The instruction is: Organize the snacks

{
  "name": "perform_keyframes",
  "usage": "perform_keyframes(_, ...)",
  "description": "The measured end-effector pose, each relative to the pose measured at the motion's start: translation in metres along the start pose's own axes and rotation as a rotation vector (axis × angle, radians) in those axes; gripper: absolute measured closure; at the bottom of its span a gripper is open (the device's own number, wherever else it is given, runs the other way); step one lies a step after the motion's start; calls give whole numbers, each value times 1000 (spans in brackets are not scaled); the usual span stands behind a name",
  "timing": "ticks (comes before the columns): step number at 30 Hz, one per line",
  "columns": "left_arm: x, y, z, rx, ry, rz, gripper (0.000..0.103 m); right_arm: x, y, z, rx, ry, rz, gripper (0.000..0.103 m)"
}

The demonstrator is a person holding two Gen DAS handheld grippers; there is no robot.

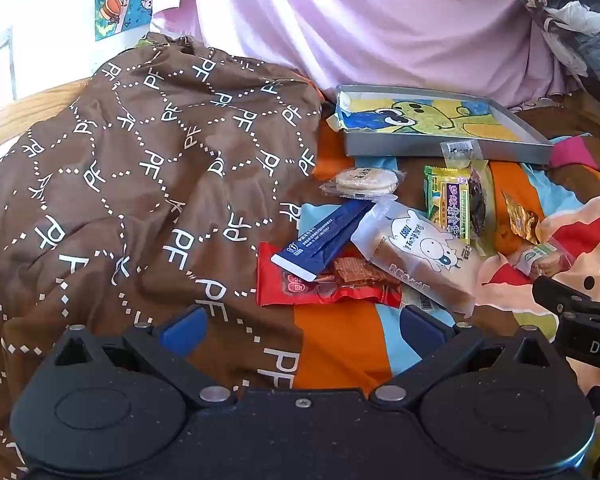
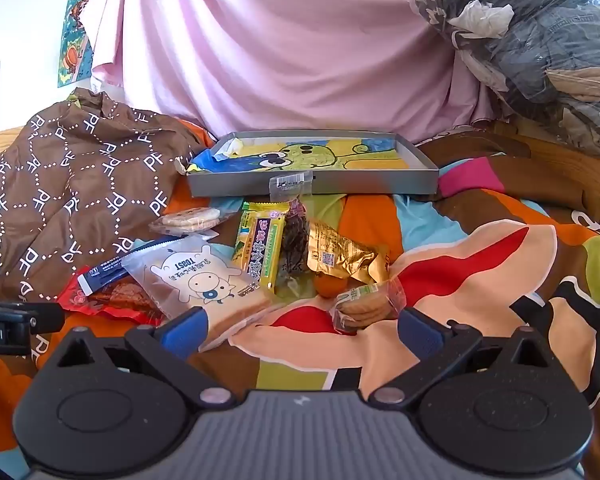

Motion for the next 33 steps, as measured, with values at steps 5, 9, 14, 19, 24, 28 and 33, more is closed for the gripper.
perform_keyframes(5,0,-3,-3,0,-2,3,1,0,0,0,0,2,1,0)
perform_keyframes(9,-1,-5,-5,0,-1,1,1,0,0,0,0,2,1,0)
perform_keyframes(14,1,-2,0,2,-2,5,1,1,1,1,-1,4,0,0)
perform_keyframes(19,1,-2,0,2,-1,5,1,1,1,1,-2,5,0,0)
perform_keyframes(24,1,-2,0,2,-1,4,1,-1,-2,2,-2,5,0,0)
perform_keyframes(28,1,-2,0,2,-1,4,1,-3,-4,4,-3,7,0,0)
perform_keyframes(33,1,-2,0,2,0,4,1,1,1,1,-3,8,-1,0)
Point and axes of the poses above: each gripper's, at about its wrist camera, not at the fingertips, and z roughly the way its jaws point, y to its left, x to its underside, the point moved 10 cm from there along z, roughly the way its jaws point, and after that the axes turned 2 degrees about z, right-handed, at the moved point
